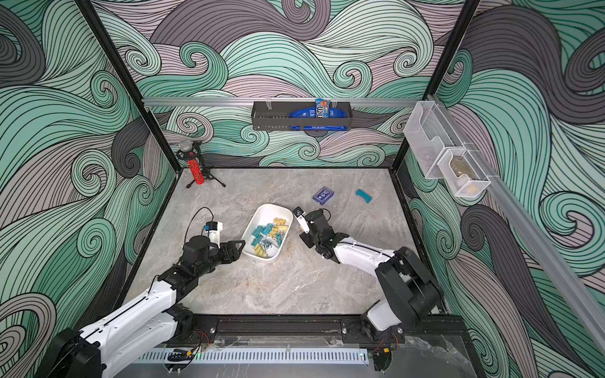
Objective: Take out the binder clips from the storage box
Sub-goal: Place the binder clip at the center of the board.
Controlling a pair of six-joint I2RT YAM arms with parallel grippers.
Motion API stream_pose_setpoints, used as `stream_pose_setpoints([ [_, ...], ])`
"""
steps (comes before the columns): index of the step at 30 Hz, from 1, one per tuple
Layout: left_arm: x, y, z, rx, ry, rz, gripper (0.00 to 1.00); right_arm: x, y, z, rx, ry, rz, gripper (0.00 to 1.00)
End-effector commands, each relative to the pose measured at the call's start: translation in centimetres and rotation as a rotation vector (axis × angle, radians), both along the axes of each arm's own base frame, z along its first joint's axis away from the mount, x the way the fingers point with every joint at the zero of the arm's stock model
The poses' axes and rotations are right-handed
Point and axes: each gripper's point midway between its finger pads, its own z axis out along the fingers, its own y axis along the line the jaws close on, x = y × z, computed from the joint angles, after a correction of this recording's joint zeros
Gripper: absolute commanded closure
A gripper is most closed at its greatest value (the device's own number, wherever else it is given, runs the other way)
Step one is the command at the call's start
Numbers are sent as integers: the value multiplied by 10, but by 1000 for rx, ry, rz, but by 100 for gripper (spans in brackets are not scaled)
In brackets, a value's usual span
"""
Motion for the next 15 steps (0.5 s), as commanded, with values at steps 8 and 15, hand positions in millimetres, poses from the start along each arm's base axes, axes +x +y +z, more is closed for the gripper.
stream_pose_setpoints([
  [8,27,8,24,133,-117,35,26,22,10,6,-23,-51,-20,100],
  [15,30,1,32,94,-81,33,26,18,15,-7,-69,-28,-5,100],
])
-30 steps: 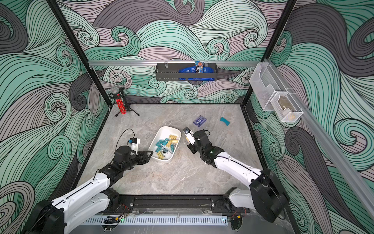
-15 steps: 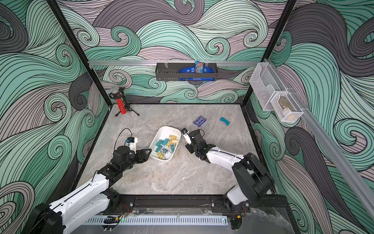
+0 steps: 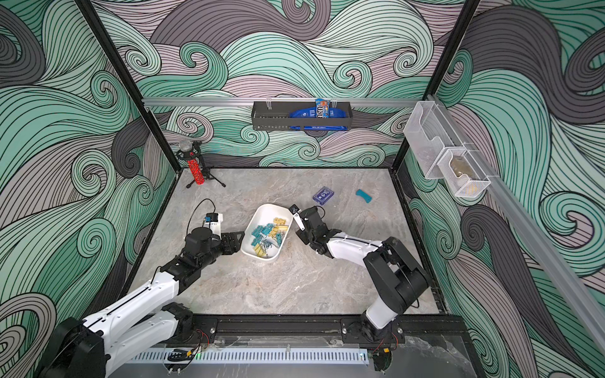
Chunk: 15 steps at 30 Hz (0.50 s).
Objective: Take out the binder clips from the storage box
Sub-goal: Place the binder clip at the center of the board.
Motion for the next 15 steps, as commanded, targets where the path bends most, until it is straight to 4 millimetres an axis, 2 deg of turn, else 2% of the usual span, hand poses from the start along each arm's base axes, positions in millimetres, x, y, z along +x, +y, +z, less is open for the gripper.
stream_pose_setpoints([
  [1,-1,-6,2,-22,5,-17,26,3,5,1,-33,-18,3,100],
  [8,-12,-10,-22,-55,20,-54,28,-3,0,-6,-71,-12,6,100],
  [15,-17,-12,-37,-52,61,-70,29,-6,2,-15,-90,6,15,100],
])
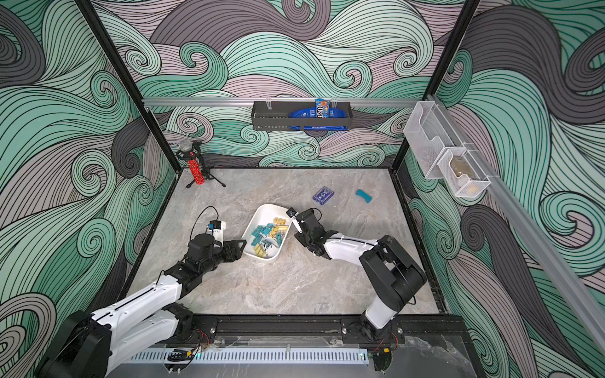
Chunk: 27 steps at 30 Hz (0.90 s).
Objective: Take out the binder clips from the storage box
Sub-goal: Place the binder clip at the center of the board.
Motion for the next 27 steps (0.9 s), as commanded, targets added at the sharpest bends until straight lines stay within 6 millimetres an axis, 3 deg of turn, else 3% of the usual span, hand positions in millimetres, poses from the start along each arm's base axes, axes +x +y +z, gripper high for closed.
stream_pose_setpoints([
  [1,1,-6,5,-34,-21,-19,29,-2,1,-8,-30,11,5,100],
  [11,-1,-12,1,-68,-17,-43,30,-5,3,-19,-53,31,6,96],
  [18,-1,-14,2,-79,-22,-49,30,-14,8,-16,-39,45,31,75],
  [22,-2,-14,0,-72,-20,-52,29,-17,14,-4,-25,43,53,64],
  [27,-3,-14,2,-73,-19,-50,30,-24,25,25,40,24,101,59],
])
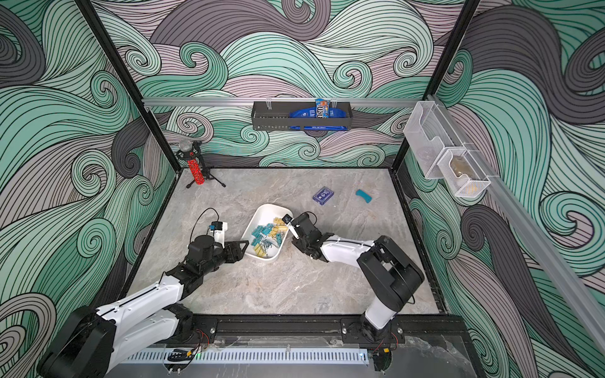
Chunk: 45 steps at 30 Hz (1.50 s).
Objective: Take out the binder clips from the storage box
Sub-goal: Place the binder clip at the center of the board, then pick up the binder clip from the storage box.
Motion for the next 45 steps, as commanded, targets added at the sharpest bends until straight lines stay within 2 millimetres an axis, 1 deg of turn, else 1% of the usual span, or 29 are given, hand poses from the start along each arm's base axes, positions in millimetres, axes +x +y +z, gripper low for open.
stream_pose_setpoints([
  [1,-3,-3,2,-16,-4,-13,30,-3,15,40,92,-34,48,59],
  [4,-3,-2,3,-19,-11,-6,30,-8,28,63,165,-48,111,59],
  [6,-3,-2,3,-20,-12,-7,30,-10,36,73,196,-55,151,60],
  [8,-3,-2,3,-22,-10,-8,30,-5,43,79,199,-63,171,61],
  [12,-2,-5,1,-12,-1,-21,30,8,60,82,196,-69,194,62],
  [14,-2,-5,1,-3,4,-23,30,11,68,79,177,-69,216,63],
  [16,-1,-4,1,-1,4,-19,30,14,72,69,139,-56,229,64],
  [21,-1,-5,4,-6,-4,-23,30,15,75,40,58,1,243,65],
  [24,-1,-6,4,-10,-5,-27,30,17,76,32,30,8,239,66],
  [32,-1,-9,-1,-17,7,-37,30,27,78,18,-21,11,226,67],
  [42,-1,-9,-3,-15,10,-39,30,36,83,10,-64,30,232,70],
  [45,-1,-9,-2,-15,8,-41,30,38,82,8,-88,30,229,71],
])
